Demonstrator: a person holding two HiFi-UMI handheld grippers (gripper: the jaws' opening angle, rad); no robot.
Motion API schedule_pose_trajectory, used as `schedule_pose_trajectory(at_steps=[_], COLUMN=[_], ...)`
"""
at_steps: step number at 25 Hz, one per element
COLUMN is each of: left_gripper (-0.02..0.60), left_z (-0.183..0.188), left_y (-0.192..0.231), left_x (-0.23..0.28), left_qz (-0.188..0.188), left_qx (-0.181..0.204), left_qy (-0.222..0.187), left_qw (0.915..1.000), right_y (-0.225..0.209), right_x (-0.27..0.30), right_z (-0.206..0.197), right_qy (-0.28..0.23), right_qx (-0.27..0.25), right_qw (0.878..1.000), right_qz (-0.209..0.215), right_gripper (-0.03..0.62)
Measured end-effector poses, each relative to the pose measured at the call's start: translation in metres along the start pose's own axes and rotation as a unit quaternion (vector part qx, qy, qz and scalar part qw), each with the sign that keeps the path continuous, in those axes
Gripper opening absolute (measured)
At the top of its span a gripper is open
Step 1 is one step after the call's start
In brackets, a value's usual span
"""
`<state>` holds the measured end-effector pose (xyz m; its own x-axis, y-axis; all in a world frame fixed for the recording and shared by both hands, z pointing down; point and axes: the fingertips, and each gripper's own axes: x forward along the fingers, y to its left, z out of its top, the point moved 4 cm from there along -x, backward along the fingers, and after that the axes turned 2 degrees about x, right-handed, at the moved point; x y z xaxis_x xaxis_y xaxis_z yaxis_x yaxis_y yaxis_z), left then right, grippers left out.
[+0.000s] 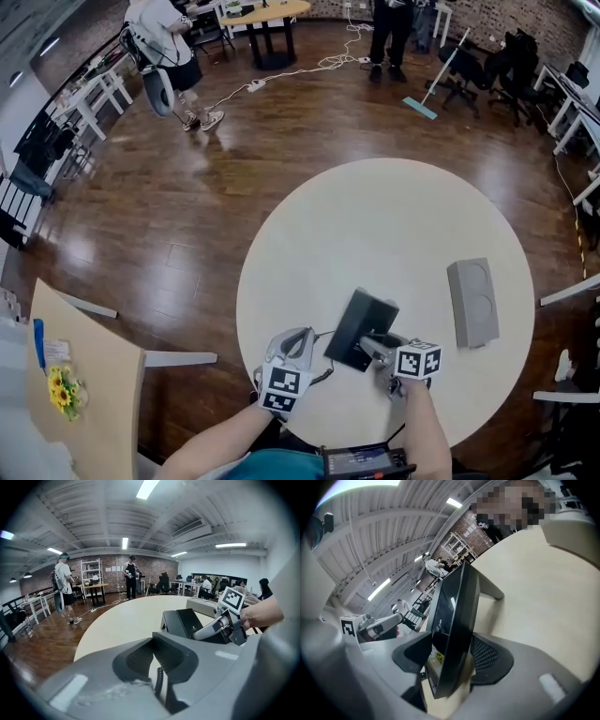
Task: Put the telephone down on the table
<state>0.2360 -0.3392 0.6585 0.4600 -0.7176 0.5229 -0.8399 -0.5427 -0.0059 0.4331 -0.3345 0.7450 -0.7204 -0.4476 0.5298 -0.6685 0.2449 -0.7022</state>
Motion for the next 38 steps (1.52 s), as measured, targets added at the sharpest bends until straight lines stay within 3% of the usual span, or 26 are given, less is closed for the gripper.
schedule_pose_trajectory(at_steps=[9,14,20,26,30,38], left_gripper=[0.015,0.015,0.015,0.015,0.015,0.015], left_z=[-0.004,-0.001,0.001,0.012,0.022,0.06], left_y=[0.012,0.005,0.002,0.005,0.004,0.01], left_x=[-0.001,-0.003,-0.007,-0.02,-0.032,-0.086], left_qz=[0.009,-0.003,-0.004,0.008,0.018,0.045], left_qx=[-0.015,-0.009,-0.009,-0.013,-0.021,-0.014], left_qy=[0.003,-0.002,-0.004,-0.018,-0.036,-0.117], left_qw=[0.9998,1.0,0.9999,0.9997,0.999,0.9921], right_y=[0.003,0.007,0.009,0.025,0.042,0.095], right_x=[0.008,0.002,0.001,-0.008,-0.022,-0.043], right_z=[0.005,0.003,-0.006,-0.007,0.001,0.033], right_qy=[0.024,-0.01,-0.019,-0.066,-0.097,-0.126], right_qx=[0.037,0.077,0.099,0.155,0.157,0.113], right_qw=[0.998,0.989,0.982,0.964,0.954,0.944], right_qz=[0.054,0.125,0.157,0.207,0.238,0.282], right_gripper=[0.217,0.16,0.152,0.15,0.15,0.15])
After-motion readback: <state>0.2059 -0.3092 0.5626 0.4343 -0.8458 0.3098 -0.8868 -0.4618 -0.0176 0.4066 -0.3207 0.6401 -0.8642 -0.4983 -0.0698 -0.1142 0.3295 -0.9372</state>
